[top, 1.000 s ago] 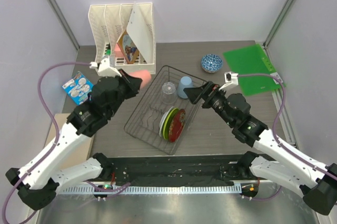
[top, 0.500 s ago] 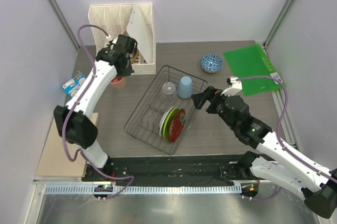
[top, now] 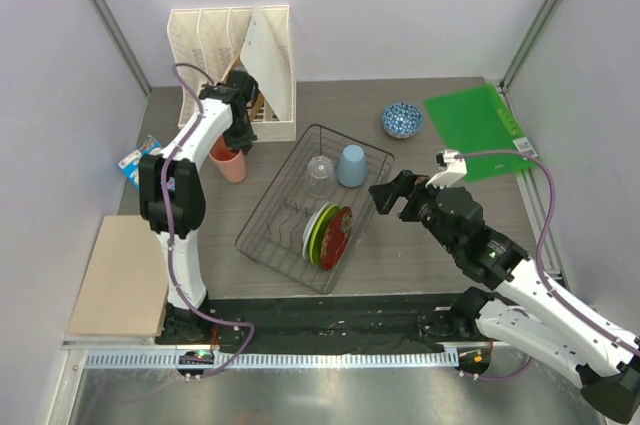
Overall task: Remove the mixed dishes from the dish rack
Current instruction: Place the cup at the center of the board, then pick up the cup from the dish rack.
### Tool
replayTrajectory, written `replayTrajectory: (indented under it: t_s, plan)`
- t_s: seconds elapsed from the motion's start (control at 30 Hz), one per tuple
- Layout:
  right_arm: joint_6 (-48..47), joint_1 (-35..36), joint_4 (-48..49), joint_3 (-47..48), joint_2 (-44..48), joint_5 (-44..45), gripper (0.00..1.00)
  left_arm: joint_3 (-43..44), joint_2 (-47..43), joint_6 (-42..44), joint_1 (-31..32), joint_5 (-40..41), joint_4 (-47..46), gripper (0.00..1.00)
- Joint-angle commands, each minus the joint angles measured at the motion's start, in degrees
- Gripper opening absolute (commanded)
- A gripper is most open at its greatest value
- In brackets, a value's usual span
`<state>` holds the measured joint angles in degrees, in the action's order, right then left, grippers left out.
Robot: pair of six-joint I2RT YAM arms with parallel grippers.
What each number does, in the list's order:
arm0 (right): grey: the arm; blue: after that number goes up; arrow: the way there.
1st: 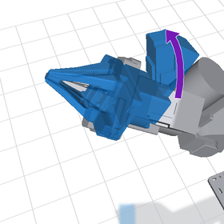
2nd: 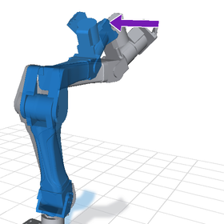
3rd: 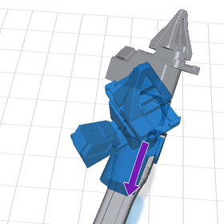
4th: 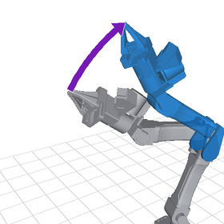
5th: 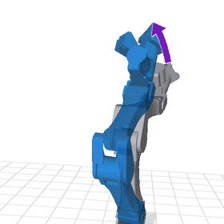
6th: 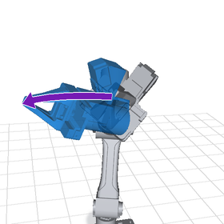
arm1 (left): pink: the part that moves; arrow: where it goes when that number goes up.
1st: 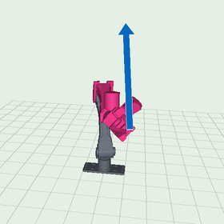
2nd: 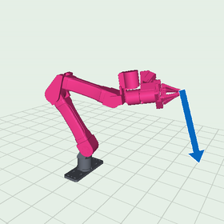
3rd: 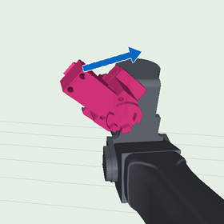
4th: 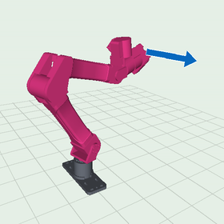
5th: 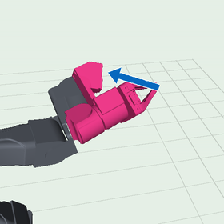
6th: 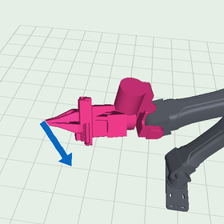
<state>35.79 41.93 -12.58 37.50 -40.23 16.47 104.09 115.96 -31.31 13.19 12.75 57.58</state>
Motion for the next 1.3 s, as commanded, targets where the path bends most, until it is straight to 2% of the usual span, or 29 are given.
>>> replayTrajectory:
  t_s: [0.0, 0.13, 0.37, 0.7, 0.77, 0.8, 0.87, 0.9, 1.03, 1.27]
  plan:
    - [-1.9, 0.1, -1.0, -0.4, 1.6, 1.3, 1.0, 3.0, 3.0, -0.5, -2.2, -1.2, -2.0, 0.0]
    - [-2.0, 0.1, -1.0, -0.2, 1.0, 0.9, 1.0, 0.6, 2.7, -0.7, -3.5, -0.6, -3.5, 0.01]
    - [-2.4, 0.1, -1.0, 0.6, -1.5, 0.9, 1.0, -0.7, -3.6, 0.6, -3.7, -1.9, -5.2, 0.31]
    - [-3.6, 0.2, 0.3, 2.7, -6.0, 2.3, 0.99, 4.0, -12.7, 0.8, -3.2, 0.2, -1.8, 0.49]
    - [-4.2, 0.2, 0.3, 3.5, -7.1, 3.7, 1.0, 5.2, -16.9, 0.6, -2.4, 1.6, -2.0, 0.6]
    - [-4.7, 0.2, 0.5, 3.7, -8.5, 6.1, 1.0, 5.2, -18.6, 0.8, -0.6, 2.1, -2.4, 0.73]
    - [-5.0, 0.2, 2.0, 4.4, -10.6, 8.7, 1.0, 4.4, -23.3, 1.5, 2.3, 4.2, -4.5, 0.77]
    - [-6.8, 0.1, 2.9, 4.6, -12.7, 10.1, 1.0, 1.6, -25.1, 2.1, 5.3, 4.8, -5.6, 1.0]
    - [-11.2, 0.1, 6.5, 8.5, -20.6, 11.8, 1.0, -10.4, -34.3, 2.0, 13.0, 5.1, -16.0, 1.0]
    - [-14.1, 0.2, 4.0, 21.6, -37.5, 15.3, 1.0, -27.0, -45.6, -1.2, 16.6, 1.0, -22.4, 1.0]
